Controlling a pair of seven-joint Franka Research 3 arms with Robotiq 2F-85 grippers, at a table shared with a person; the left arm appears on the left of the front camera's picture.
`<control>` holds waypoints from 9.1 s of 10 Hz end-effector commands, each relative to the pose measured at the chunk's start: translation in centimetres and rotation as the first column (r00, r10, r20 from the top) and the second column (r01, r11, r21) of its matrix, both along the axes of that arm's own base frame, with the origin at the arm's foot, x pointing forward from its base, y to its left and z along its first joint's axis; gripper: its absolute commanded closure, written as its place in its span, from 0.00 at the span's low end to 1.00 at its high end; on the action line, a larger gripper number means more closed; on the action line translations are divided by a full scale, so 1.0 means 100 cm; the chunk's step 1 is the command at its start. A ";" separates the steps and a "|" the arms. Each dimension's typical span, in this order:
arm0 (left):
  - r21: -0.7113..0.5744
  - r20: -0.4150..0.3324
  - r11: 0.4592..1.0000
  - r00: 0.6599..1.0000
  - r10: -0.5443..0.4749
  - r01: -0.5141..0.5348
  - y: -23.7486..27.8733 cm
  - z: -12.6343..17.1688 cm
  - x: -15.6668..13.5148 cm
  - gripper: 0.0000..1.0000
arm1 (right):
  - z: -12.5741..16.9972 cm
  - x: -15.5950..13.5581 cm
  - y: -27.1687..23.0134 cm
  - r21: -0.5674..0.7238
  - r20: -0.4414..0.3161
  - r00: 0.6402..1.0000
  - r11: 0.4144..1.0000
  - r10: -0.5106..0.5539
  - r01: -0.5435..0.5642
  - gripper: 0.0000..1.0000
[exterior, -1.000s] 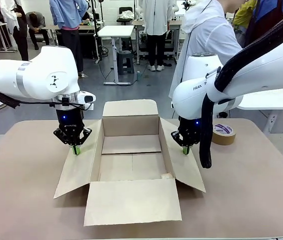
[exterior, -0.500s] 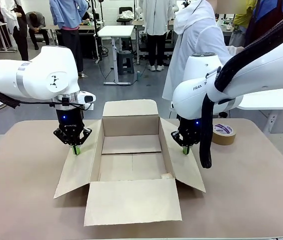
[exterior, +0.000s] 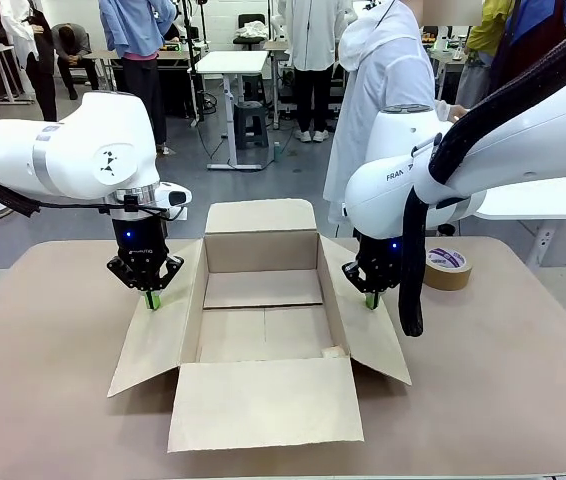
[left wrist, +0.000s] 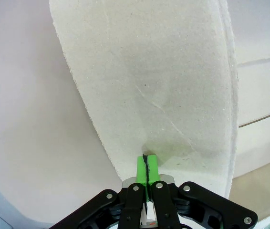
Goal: Wrap the clocks to prevent damage.
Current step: Once the human has placed the objects inside and stepped back, release both hands from the side flaps of the Package Box.
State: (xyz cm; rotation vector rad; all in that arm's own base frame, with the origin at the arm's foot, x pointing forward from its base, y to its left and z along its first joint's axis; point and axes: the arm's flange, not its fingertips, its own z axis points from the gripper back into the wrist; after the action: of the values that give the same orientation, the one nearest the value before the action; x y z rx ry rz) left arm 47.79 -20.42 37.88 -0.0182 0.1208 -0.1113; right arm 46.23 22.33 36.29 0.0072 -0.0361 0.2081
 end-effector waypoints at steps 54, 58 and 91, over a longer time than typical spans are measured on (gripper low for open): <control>0.009 0.004 1.000 1.000 -0.005 0.005 0.002 0.001 -0.004 1.00 | -0.002 -0.001 0.002 -0.015 -0.003 1.000 1.000 -0.018 0.018 0.99; 0.009 0.004 1.000 1.000 -0.005 0.005 0.002 0.001 -0.004 1.00 | -0.002 -0.001 0.002 -0.015 -0.003 1.000 1.000 -0.018 0.018 0.99; 0.009 0.004 1.000 1.000 -0.005 0.005 0.002 0.001 -0.004 1.00 | -0.002 -0.001 0.002 -0.015 -0.003 1.000 1.000 -0.018 0.018 0.99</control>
State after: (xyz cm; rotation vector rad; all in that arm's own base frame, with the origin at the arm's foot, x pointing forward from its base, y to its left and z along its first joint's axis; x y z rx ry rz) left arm 47.78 -20.42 37.88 -0.0182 0.1208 -0.1114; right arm 46.23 22.33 36.29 0.0072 -0.0361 0.2080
